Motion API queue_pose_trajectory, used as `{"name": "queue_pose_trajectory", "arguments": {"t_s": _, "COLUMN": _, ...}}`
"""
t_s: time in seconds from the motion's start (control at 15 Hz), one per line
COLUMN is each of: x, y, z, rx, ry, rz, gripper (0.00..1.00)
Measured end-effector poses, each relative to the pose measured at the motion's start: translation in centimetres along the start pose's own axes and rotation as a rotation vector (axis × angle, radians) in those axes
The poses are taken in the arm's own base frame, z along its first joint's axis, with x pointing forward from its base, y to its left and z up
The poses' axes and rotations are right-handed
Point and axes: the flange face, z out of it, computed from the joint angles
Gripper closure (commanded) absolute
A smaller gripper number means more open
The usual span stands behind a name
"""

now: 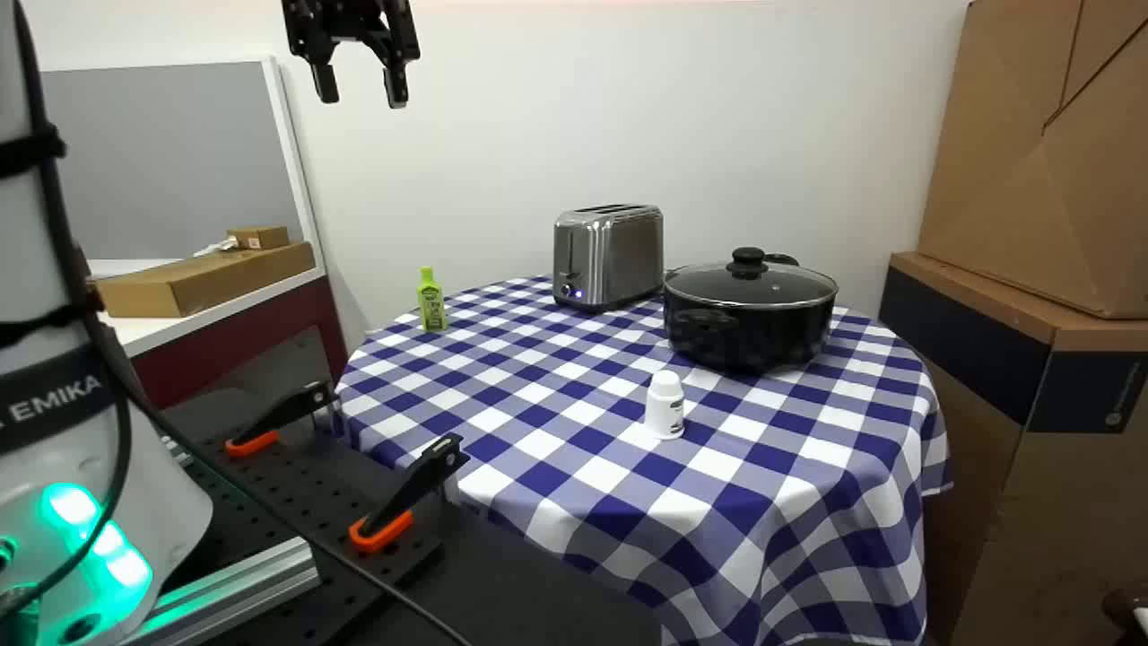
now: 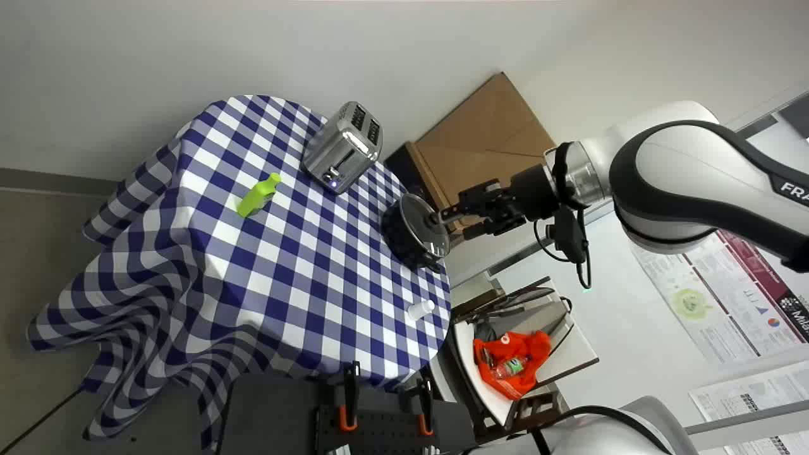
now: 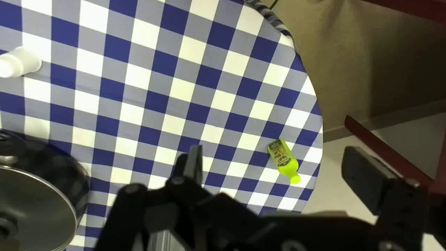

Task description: Turn off the toaster

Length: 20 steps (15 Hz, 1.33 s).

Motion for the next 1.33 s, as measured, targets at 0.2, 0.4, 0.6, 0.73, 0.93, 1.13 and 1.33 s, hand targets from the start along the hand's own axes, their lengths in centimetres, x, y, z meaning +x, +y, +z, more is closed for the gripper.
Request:
{"name": "queue_pose_trajectory", "arguments": {"t_s": 0.2, "x": 0.0, "y": 0.0, "z": 0.0, "rx": 0.0, "ry": 0.0, "rz": 0.0, "gripper": 0.0}}
{"name": "queue_pose_trajectory", "arguments": {"t_s": 0.4, "x": 0.0, "y": -0.1, "z": 0.1, "rx": -0.007, "ry": -0.003, "rz": -0.005, "gripper": 0.27}}
{"name": "queue_pose_trajectory", "arguments": {"t_s": 0.6, "x": 0.3, "y": -0.6, "z": 0.7, "rx": -0.049, "ry": -0.005, "rz": -0.04, "gripper": 0.49}}
{"name": "queue_pose_trajectory", "arguments": {"t_s": 0.73, "x": 1.0, "y": -1.1, "z": 1.5, "rx": -0.084, "ry": 0.008, "rz": -0.077, "gripper": 0.65}}
{"name": "queue_pose_trajectory", "arguments": {"t_s": 0.93, "x": 2.4, "y": -2.2, "z": 3.0, "rx": -0.165, "ry": 0.04, "rz": -0.158, "gripper": 0.87}}
{"name": "queue_pose_trajectory", "arguments": {"t_s": 1.13, "x": 4.0, "y": -3.0, "z": 4.7, "rx": -0.291, "ry": 0.057, "rz": -0.256, "gripper": 1.0}}
{"name": "queue_pose_trajectory", "arguments": {"t_s": 1.33, "x": 5.8, "y": -2.6, "z": 6.7, "rx": -0.411, "ry": 0.044, "rz": -0.34, "gripper": 1.0}}
